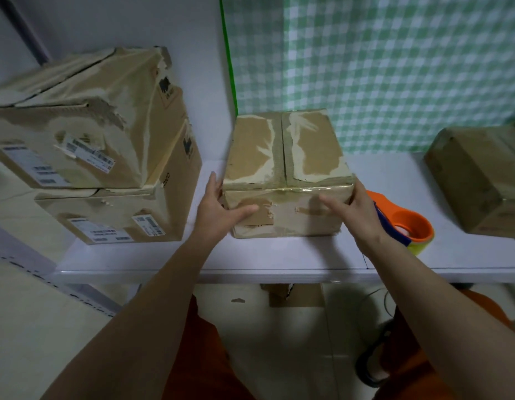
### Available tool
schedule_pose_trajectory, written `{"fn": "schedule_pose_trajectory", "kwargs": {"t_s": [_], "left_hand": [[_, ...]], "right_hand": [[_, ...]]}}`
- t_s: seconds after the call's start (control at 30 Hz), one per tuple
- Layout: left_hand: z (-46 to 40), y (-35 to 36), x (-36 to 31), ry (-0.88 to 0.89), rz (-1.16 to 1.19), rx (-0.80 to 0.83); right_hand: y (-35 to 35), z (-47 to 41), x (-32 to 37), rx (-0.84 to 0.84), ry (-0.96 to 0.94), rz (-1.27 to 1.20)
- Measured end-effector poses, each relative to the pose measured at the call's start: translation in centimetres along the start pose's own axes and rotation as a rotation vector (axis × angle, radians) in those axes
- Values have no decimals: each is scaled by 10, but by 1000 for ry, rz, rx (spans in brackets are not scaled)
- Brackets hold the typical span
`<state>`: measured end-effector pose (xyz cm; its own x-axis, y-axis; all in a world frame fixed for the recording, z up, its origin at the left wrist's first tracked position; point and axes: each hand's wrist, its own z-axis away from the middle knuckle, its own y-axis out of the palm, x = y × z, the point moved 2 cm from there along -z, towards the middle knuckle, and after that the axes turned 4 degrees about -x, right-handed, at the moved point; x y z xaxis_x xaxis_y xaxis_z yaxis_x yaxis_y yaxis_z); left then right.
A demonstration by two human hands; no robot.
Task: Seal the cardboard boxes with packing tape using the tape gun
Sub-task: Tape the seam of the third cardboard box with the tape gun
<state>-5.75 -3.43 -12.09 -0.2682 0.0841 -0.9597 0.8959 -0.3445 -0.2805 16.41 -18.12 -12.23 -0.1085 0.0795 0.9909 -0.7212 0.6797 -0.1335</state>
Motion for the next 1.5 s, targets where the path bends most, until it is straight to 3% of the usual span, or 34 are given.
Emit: {"fn": "schedule_pose_trajectory", "kwargs": {"t_s": [0.13,0.23,0.43,0.53,0.67,1.0,1.3,1.5], "left_hand": [[10,26,-25,-165,87,-159],[17,43,-42,-230,155,-347],[31,52,-83,-91,285,-584],[39,64,-112,30,298,-616],[42,104,-144,133,251,-540],[86,271,-193,185,317,-105],[89,387,-230,318,326,52],[68,424,-194,402,30,124]], "right_hand": [[10,-6,5,-86,140,-231],[9,-7,12,-178,142,-220],[-15,-4,53,-264,39,-204],[-41,-1,73,-331,-28,-211],[-94,3,94,-459,-90,-245],[-270,9,107,-734,-172,-265],[-388,-24,90,-858,-118,-274],[-419,-53,43,-847,-59,-185]]}}
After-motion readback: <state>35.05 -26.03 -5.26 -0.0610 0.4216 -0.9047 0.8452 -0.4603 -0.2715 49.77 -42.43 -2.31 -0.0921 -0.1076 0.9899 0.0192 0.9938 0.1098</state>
